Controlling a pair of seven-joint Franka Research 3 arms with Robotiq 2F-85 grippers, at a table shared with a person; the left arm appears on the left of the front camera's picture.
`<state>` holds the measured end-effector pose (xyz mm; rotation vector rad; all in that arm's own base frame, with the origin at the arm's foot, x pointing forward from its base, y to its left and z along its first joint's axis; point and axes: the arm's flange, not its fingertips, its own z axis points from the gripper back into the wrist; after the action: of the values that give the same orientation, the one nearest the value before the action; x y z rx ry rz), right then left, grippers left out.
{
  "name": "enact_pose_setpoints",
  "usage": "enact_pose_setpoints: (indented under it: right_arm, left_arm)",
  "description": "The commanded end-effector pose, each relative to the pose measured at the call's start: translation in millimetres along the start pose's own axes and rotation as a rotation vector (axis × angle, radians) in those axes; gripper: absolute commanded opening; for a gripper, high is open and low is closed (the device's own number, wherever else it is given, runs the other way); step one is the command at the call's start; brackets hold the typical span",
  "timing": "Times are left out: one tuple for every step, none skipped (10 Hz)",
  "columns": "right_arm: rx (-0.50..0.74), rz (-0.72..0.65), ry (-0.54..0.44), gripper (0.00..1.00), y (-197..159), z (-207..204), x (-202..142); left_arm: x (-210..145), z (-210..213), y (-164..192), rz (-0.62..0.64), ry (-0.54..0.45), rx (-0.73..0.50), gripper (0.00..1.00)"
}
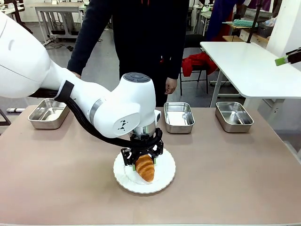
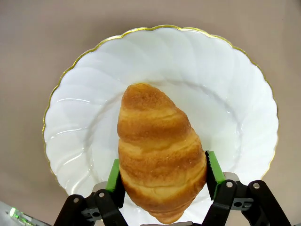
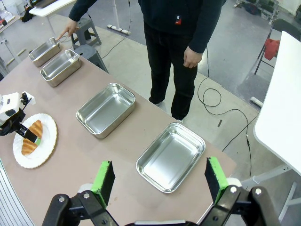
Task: Place the bread in the container.
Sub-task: Place the Butter Roll into the Airtight Container indicated by the human.
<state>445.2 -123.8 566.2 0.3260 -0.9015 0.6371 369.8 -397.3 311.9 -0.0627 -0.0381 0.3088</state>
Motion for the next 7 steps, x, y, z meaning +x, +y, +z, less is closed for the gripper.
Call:
enact_pose_setpoints:
  right_arm:
    - [0.004,0.000,-0.019,1.00,-0.2,-0.3,1.2]
    - [0.004,0.000,-0.019,1.00,-0.2,-0.3,1.2]
    - [0.004,0.000,-0.019,1.00,-0.2,-0.3,1.2]
    - [0.004,0.000,-0.019,1.00,-0.2,-0.3,1.2]
    - [0.004,0.000,-0.019,1.00,-0.2,-0.3,1.2]
    - [0.004,0.000,-0.019,1.00,-0.2,-0.3,1.2]
    - [0.004,0.000,-0.019,1.00,-0.2,-0.3,1.2]
  left_arm:
    - [0.4,-0.3,-3.8,0.007,-0.018,0.012,0.75]
    - [0.2,-0.5,-3.6,-0.021,-0.010,-0.012,0.65]
    - [-0.2,0.2,-0.3,-0.001,0.000,0.001,0.65]
    - [-0.2,0.2,-0.3,-0.001,0.000,0.001,0.65]
    - [-0.2,0.2,-0.3,-0.001,0.000,0.001,0.65]
    - [-0.2,0.2,-0.3,-0.001,0.000,0.001,0.65]
    - [-0.2,0.2,-0.3,-0.001,0.000,0.001,0.65]
